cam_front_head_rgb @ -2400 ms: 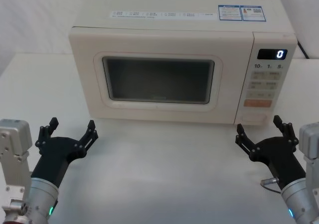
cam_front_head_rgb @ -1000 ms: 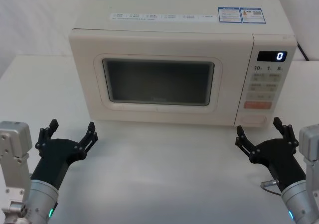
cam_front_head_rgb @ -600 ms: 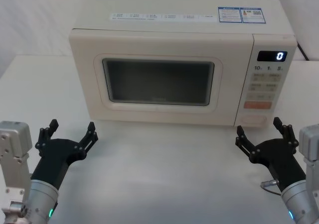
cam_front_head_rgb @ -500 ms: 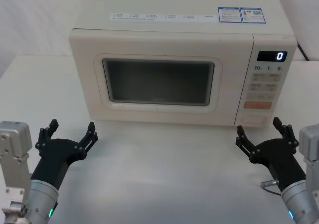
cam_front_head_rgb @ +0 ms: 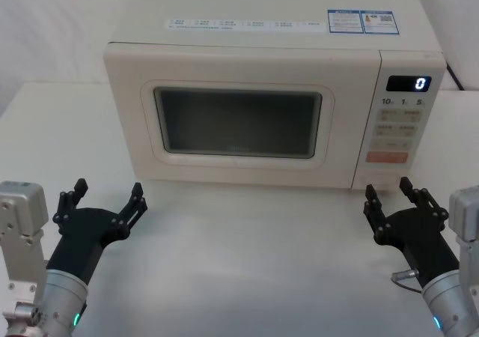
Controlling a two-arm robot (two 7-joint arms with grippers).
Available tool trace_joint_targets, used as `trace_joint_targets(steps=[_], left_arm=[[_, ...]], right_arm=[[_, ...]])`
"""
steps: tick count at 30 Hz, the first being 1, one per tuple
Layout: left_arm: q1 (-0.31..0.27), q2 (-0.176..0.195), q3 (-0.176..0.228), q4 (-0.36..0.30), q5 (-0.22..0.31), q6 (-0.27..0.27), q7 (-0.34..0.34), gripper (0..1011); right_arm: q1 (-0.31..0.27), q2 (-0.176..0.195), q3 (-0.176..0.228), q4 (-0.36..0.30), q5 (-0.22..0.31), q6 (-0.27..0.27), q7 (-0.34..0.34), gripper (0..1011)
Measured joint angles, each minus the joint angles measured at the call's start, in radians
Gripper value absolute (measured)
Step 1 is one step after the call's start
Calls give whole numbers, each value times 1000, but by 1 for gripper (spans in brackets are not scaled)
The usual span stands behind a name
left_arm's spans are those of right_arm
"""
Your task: Press the button to open the microwave door with one hand; close the microwave door with the other hand.
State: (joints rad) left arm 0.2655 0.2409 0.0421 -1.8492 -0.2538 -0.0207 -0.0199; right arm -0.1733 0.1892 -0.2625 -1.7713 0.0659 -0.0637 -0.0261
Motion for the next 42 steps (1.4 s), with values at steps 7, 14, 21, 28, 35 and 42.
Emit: trace_joint_targets(steps=[7, 14, 21, 28, 35, 42], left_arm=[[0, 0, 0, 0, 0, 0, 0, 1001], [0, 0, 0, 0, 0, 0, 0, 1001], [0, 0, 0, 0, 0, 0, 0, 1001], [0, 0, 0, 0, 0, 0, 0, 1001], [0, 0, 0, 0, 0, 0, 0, 1001], [0, 0, 0, 0, 0, 0, 0, 1001]], right_arm=[[0, 0, 0, 0, 0, 0, 0, 399], [0, 0, 0, 0, 0, 0, 0, 160], [0, 0, 0, 0, 0, 0, 0, 0], [0, 0, 0, 0, 0, 0, 0, 0], [0, 0, 0, 0, 0, 0, 0, 0], [0, -2, 2, 0, -1, 1, 1, 0]])
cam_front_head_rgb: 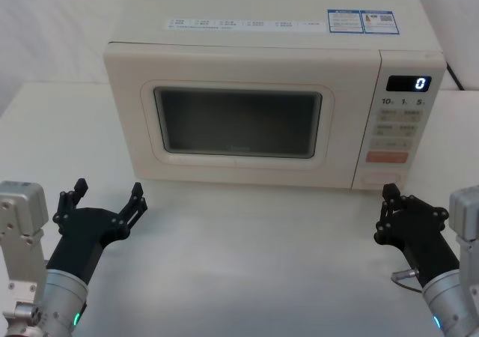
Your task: Press the button to open the microwave door with one hand; close the microwave door with the other hand.
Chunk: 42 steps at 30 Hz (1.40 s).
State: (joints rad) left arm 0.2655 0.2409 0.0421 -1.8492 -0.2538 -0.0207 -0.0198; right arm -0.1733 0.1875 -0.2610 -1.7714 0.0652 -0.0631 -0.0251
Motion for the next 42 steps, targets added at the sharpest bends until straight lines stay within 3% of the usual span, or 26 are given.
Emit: trace_joint_targets(steps=[10, 22, 42], left_arm=[[0, 0, 0, 0, 0, 0, 0, 1001], [0, 0, 0, 0, 0, 0, 0, 1001], [0, 0, 0, 0, 0, 0, 0, 1001]], right_arm=[[9, -28, 27, 11, -10, 19, 32, 0], [58, -81, 93, 92, 67, 71, 103, 0], [152, -114, 93, 220, 28, 89, 119, 0]])
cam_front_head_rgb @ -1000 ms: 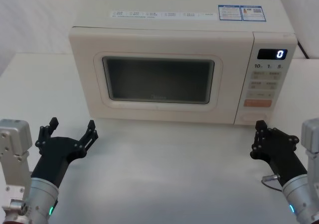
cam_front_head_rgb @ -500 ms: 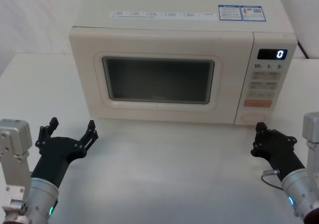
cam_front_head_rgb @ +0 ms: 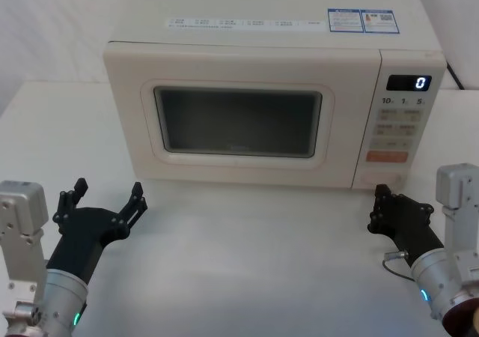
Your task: Press the button to open the microwave door with one hand; close the microwave door with the other hand.
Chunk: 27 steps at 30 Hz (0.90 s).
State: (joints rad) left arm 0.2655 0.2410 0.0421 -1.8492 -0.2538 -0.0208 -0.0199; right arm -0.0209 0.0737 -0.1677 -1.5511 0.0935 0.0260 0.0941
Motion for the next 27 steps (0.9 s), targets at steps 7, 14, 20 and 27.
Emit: trace_joint_targets(steps=[7, 14, 20, 27], left_arm=[[0, 0, 0, 0, 0, 0, 0, 1001], [0, 0, 0, 0, 0, 0, 0, 1001], [0, 0, 0, 0, 0, 0, 0, 1001], [0, 0, 0, 0, 0, 0, 0, 1001]], right_arm=[[21, -15, 8, 32, -3, -4, -3, 0], [49, -30, 15, 72, -10, -11, -12, 0], [70, -42, 22, 100, -12, -17, -18, 0], [87, -51, 26, 121, -14, -19, -19, 0]])
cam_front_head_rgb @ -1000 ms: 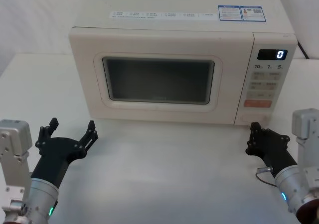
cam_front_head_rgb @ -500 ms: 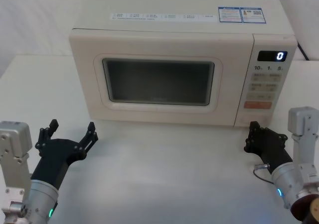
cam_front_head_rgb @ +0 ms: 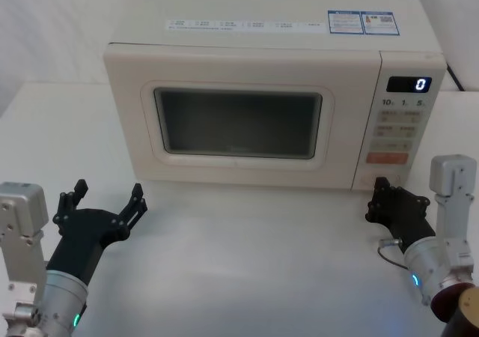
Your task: Press the button to open the microwave door with one hand; close the microwave door with the other hand.
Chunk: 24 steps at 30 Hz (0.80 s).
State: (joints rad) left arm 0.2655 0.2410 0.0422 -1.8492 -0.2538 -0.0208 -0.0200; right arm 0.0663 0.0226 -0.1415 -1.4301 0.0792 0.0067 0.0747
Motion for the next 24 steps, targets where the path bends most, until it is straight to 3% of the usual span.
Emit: trace_joint_targets(steps=[24], left_arm=[[0, 0, 0, 0, 0, 0, 0, 1001]], right_arm=[[29, -9, 9, 35, -16, -4, -3, 0]])
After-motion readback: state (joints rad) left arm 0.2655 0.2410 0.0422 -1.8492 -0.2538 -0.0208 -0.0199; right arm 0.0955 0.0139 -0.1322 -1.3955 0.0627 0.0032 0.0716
